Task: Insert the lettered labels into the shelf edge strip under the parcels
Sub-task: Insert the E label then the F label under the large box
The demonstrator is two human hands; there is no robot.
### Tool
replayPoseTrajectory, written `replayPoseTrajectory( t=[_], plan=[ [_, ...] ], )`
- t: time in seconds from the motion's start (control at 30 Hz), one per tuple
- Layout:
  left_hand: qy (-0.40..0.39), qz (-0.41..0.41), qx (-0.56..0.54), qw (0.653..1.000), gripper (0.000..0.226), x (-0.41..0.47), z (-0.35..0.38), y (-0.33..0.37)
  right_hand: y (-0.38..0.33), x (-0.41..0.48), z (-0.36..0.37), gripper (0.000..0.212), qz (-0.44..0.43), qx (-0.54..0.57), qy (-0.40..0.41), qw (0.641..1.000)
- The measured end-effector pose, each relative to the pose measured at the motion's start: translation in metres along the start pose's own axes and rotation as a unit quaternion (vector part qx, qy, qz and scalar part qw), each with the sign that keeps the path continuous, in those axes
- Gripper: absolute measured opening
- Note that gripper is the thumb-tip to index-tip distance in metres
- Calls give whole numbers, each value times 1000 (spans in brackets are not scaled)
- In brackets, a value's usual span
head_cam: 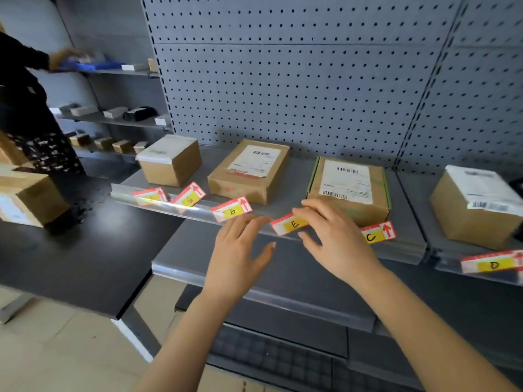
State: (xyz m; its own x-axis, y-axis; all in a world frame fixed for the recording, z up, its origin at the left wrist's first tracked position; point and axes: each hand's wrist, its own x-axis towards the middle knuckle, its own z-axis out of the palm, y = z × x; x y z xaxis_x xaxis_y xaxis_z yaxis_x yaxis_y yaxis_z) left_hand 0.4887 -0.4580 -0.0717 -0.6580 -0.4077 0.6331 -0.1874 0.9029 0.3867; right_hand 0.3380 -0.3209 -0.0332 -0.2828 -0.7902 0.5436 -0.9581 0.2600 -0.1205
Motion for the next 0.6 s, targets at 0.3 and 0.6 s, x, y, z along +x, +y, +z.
replayPoseTrajectory(
  t=[0.3,0.6],
  plan=[
    [-39,-9,-19,999,43,17,33,-19,25,16,24,54,33,47,-73,996],
    [-19,-23,-33,999,44,22,19,-18,17,21,12,47,0,10,9,1000]
  ],
)
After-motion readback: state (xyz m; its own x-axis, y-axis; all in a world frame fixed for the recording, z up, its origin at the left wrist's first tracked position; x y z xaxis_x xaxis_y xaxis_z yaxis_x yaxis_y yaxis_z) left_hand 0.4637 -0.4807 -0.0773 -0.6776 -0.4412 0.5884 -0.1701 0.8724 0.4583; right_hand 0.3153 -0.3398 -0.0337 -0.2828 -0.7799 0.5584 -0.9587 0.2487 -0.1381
